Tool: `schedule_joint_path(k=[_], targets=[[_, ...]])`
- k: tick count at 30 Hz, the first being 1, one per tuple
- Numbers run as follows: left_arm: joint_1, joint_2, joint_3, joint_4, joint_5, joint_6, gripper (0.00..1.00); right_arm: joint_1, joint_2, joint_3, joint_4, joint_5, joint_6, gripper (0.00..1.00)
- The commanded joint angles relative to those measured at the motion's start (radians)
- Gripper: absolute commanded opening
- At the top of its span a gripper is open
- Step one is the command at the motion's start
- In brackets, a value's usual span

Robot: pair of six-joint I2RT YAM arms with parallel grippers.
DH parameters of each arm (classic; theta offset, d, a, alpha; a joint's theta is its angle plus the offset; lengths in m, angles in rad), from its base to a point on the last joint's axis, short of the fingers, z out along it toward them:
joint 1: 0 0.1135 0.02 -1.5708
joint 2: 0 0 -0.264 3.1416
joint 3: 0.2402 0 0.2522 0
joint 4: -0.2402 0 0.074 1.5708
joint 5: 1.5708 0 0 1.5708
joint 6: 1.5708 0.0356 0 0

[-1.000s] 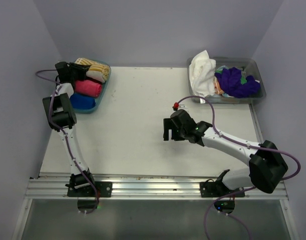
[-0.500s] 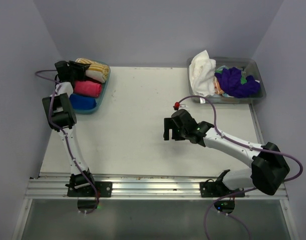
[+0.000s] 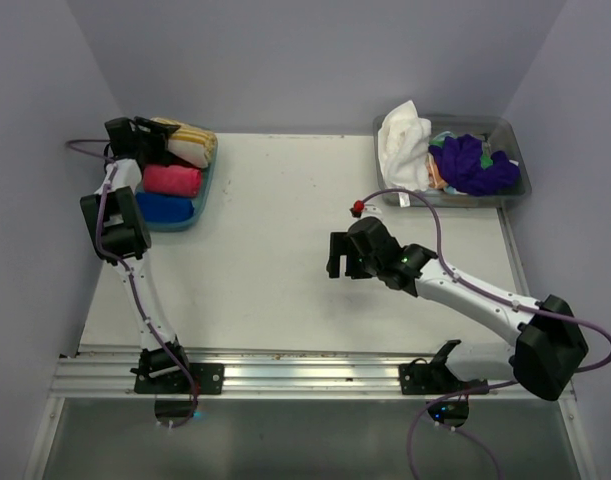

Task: Roll the towels
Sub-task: Place the rolled towel into the container

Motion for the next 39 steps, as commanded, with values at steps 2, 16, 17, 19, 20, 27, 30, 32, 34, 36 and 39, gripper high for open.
schedule_joint_path(k=[2, 16, 17, 19, 20, 27, 30, 32, 34, 36, 39], targets=[[0.019, -0.07, 0.011, -0.112, -0.014, 0.04, 0.78, -0.003, -0.044, 0.013, -0.013, 0.018, 0.008, 0.86], [0.028, -0.116, 0.001, -0.187, 0.023, 0.035, 0.85, -0.001, -0.087, 0.001, -0.021, 0.028, 0.016, 0.86], [0.03, -0.119, 0.002, -0.194, 0.023, 0.037, 0.86, 0.0, -0.09, 0.001, -0.022, 0.028, 0.014, 0.86], [0.03, -0.13, 0.001, -0.216, 0.021, 0.041, 0.88, -0.001, -0.09, 0.002, -0.022, 0.028, 0.014, 0.86], [0.031, -0.133, 0.001, -0.222, 0.021, 0.044, 0.88, -0.001, -0.087, 0.002, -0.022, 0.028, 0.014, 0.86], [0.039, -0.194, -0.013, -0.256, 0.023, 0.064, 0.94, 0.0, -0.088, 0.001, -0.015, 0.02, 0.016, 0.86], [0.045, -0.229, -0.035, -0.251, 0.027, 0.067, 0.94, 0.003, -0.09, -0.001, -0.01, 0.017, 0.019, 0.86], [0.05, -0.248, -0.053, -0.247, 0.034, 0.069, 0.94, 0.005, -0.09, -0.002, -0.01, 0.017, 0.02, 0.86], [0.056, -0.271, -0.068, -0.234, 0.046, 0.067, 0.94, 0.007, -0.093, -0.004, -0.01, 0.017, 0.02, 0.86], [0.057, -0.292, -0.088, -0.216, 0.063, 0.066, 0.94, 0.008, -0.091, -0.005, -0.008, 0.017, 0.019, 0.86], [0.057, -0.321, -0.125, -0.149, 0.102, 0.06, 0.93, 0.01, -0.091, -0.008, -0.005, 0.017, 0.022, 0.86]])
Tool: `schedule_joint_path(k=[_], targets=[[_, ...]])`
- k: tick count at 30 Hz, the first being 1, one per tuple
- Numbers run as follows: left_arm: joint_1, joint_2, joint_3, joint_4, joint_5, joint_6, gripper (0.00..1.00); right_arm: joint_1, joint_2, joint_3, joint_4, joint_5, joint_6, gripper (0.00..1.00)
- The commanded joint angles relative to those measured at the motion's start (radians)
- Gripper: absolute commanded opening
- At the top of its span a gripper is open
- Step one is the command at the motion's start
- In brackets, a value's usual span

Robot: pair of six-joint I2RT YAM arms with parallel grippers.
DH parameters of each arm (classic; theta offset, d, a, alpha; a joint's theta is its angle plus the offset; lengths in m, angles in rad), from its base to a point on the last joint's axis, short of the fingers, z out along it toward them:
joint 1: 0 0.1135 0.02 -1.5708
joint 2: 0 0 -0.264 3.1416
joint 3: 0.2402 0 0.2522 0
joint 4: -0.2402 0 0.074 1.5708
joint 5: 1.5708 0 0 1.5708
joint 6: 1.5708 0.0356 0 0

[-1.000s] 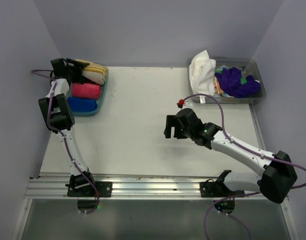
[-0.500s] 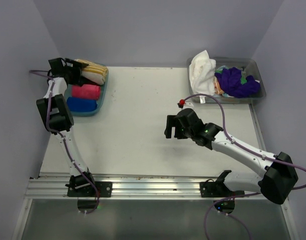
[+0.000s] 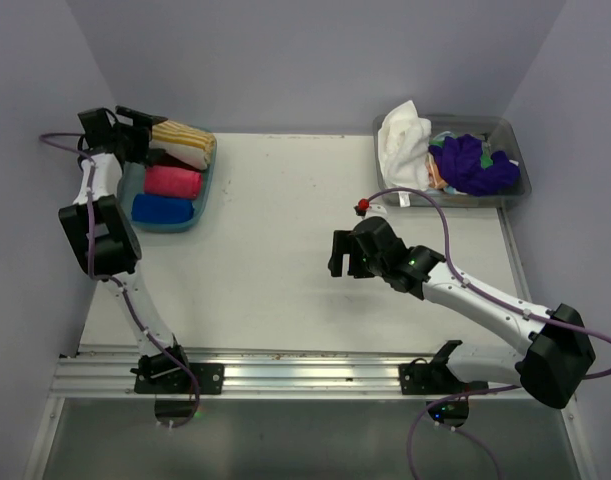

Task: Roll the towels
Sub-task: Place the rolled towel into the container

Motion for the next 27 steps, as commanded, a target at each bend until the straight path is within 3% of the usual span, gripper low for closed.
schedule_joint_path(k=[1, 6, 18, 27], targets=[[0.006, -0.079, -0.043, 0.119, 0.079, 0.003, 0.93, 0.007, -0.029, -0.011, 0.015, 0.014, 0.015, 0.86], [-0.026, -0.035, 0.023, 0.205, 0.153, 0.005, 0.91, 0.01, -0.016, -0.014, 0.021, 0.012, 0.017, 0.86], [-0.117, 0.148, 0.101, 0.451, 0.176, -0.057, 0.88, 0.01, 0.02, -0.011, 0.023, 0.018, 0.014, 0.86], [-0.103, 0.232, 0.132, 0.427, 0.14, 0.025, 0.87, 0.011, 0.007, -0.006, 0.001, 0.037, 0.009, 0.86]])
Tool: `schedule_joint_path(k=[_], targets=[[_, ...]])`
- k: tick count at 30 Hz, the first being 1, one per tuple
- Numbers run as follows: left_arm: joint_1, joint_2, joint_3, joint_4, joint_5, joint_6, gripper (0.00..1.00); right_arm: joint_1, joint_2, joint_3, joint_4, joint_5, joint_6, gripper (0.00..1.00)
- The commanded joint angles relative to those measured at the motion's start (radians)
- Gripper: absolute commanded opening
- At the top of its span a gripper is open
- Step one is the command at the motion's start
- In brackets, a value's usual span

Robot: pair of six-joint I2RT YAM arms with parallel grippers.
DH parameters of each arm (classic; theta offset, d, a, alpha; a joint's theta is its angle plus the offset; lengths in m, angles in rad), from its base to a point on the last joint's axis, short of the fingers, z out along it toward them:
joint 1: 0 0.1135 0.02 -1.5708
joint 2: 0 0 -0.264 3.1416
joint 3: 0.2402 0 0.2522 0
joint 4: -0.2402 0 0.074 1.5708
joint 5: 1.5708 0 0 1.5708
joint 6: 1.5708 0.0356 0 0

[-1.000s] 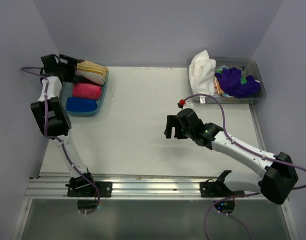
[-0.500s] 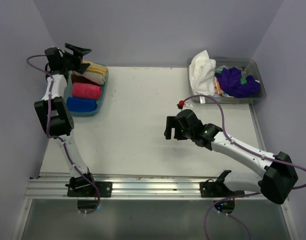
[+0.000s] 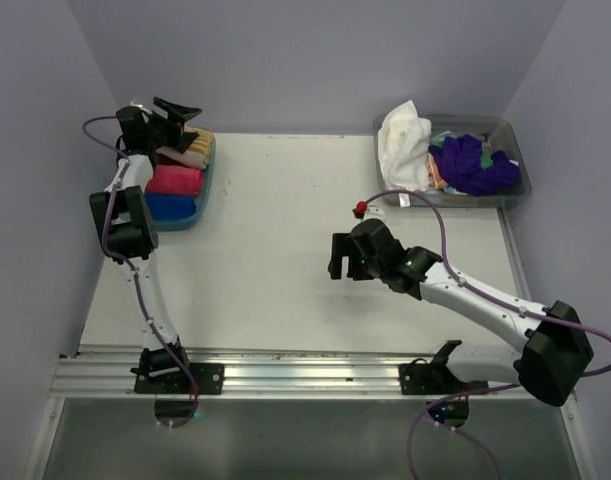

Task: Roll the towels
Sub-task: Place the rolled towel into the container

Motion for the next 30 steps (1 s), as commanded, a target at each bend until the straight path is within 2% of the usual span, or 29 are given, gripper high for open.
schedule_joint_path(k=[1, 5, 12, 19, 23, 26, 30], targets=[[0.019, 0.017, 0.028, 0.033, -0.013, 0.042, 0.87, 0.005, -0.008, 0.004, 0.0, 0.032, 0.004, 0.86], [0.022, 0.017, 0.032, 0.076, 0.022, 0.013, 0.86, 0.007, -0.007, 0.004, 0.002, 0.027, 0.007, 0.86], [0.025, -0.095, 0.088, 0.065, 0.063, 0.027, 0.87, 0.005, -0.034, 0.01, -0.009, 0.053, 0.006, 0.86], [0.037, -0.239, 0.004, 0.059, 0.094, 0.053, 0.89, 0.005, -0.099, 0.028, -0.058, 0.133, -0.016, 0.86], [0.053, -0.296, -0.02, -0.011, 0.076, 0.109, 0.89, 0.005, -0.142, 0.025, -0.078, 0.153, -0.019, 0.87], [0.077, -0.296, -0.009, -0.043, 0.071, 0.145, 0.88, 0.005, -0.162, 0.009, -0.081, 0.145, -0.01, 0.87], [0.105, -0.198, 0.092, -0.093, 0.045, 0.183, 0.88, 0.005, -0.182, -0.014, -0.067, 0.145, -0.004, 0.87]])
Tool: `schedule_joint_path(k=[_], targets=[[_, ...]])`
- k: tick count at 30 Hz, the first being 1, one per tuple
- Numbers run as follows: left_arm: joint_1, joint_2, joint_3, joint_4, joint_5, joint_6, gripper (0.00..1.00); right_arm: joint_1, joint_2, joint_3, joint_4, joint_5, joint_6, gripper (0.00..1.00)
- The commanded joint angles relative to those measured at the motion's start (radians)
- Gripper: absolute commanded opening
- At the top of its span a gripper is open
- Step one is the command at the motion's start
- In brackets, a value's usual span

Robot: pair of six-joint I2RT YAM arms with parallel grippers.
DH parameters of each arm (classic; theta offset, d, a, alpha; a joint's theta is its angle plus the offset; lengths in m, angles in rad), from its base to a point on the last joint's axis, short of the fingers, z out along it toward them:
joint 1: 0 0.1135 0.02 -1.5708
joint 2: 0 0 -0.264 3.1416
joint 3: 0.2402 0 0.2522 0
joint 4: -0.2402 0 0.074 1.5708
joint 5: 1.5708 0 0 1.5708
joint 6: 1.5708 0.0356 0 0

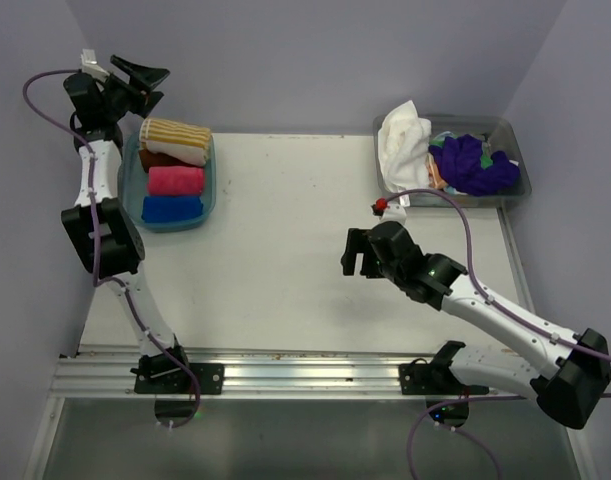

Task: Roll the towels
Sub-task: Place the rolled towel into the container

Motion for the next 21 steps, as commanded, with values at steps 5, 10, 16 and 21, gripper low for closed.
schedule_joint_path(k=[5, 10, 16, 21], targets=[[0.034, 0.226, 0.177, 0.038, -0.039, 0.035, 0.87, 0.006, 0.019, -0.001, 0.008, 0.009, -0.001, 0.87], [0.037, 0.308, 0.189, 0.025, -0.105, 0.081, 0.86, 0.005, 0.047, -0.004, 0.032, -0.011, 0.004, 0.87], [0.037, 0.185, -0.096, 0.086, -0.17, 0.106, 0.84, 0.003, 0.073, 0.007, 0.035, -0.012, -0.004, 0.87], [0.036, 0.132, -0.118, 0.054, -0.204, 0.119, 0.84, 0.005, 0.07, 0.007, 0.038, -0.018, 0.0, 0.87]])
